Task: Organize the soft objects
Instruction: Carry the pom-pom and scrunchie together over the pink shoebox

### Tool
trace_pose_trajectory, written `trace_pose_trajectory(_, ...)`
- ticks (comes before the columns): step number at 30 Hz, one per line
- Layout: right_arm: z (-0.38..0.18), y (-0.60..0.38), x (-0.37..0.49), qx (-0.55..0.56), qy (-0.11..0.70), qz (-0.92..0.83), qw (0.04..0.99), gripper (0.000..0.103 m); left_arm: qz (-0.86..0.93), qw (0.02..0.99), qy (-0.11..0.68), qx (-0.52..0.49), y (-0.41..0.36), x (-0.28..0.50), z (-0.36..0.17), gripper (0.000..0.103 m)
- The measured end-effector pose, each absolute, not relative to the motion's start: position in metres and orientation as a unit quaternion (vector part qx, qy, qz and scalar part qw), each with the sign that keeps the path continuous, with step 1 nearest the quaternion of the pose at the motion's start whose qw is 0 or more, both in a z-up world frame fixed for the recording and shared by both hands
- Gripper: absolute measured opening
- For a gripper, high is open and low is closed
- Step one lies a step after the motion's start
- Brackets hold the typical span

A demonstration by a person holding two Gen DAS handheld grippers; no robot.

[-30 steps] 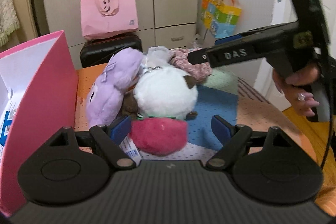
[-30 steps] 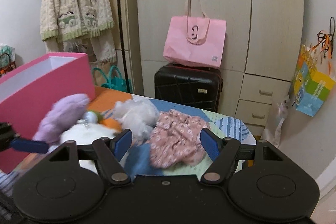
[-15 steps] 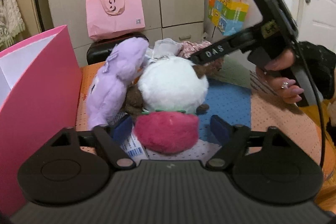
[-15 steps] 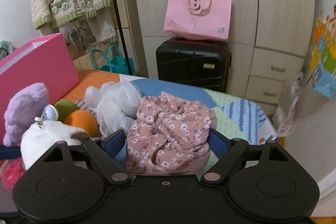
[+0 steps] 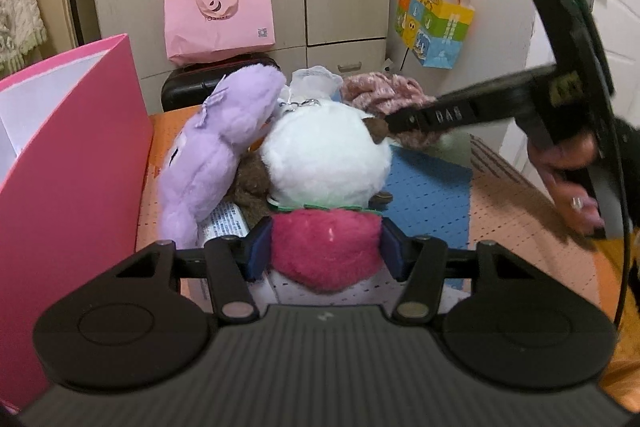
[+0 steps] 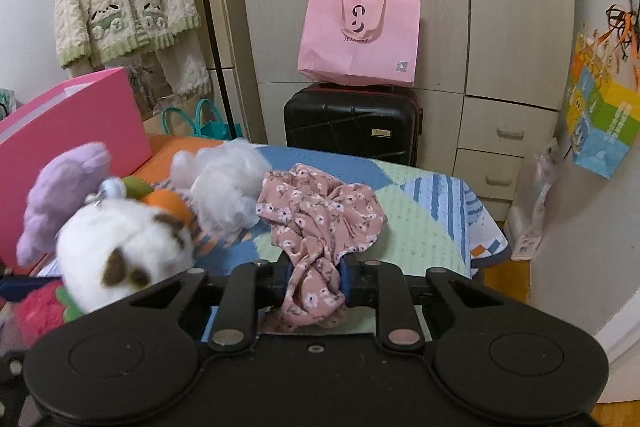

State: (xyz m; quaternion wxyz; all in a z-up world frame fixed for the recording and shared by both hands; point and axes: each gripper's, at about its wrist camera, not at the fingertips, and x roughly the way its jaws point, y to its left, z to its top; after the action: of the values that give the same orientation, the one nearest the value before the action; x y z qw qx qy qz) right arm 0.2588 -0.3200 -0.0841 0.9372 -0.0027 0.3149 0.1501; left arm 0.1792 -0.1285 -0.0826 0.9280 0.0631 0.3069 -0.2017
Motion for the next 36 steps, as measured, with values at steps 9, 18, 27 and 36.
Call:
trace_pose_trajectory(9, -0.081, -0.314, 0.210, -0.009, 0.314, 0.133, 0.940, 0.025, -0.209, 0.927, 0.309, 0.047, -0.120, 0.172, -0.078, 0.055)
trace_pose_trajectory(18, -0.080, -0.316, 0.158, 0.018, 0.301, 0.113, 0.947, 0.025, -0.228, 0.920, 0.317, 0.039, -0.114, 0.155, -0.069, 0.055)
trace_pose_trajectory(27, -0.071, -0.300, 0.109, 0.076, 0.346, 0.137, 0.925, 0.027, -0.240, 0.904, 0.352, 0.028, -0.106, 0.134, -0.073, 0.055)
trace_pose_trajectory(36, -0.073, -0.271, 0.083, 0.088, 0.387, 0.187, 0.898, 0.031, -0.245, 0.889, 0.386, -0.005, -0.080, 0.123, -0.075, 0.055)
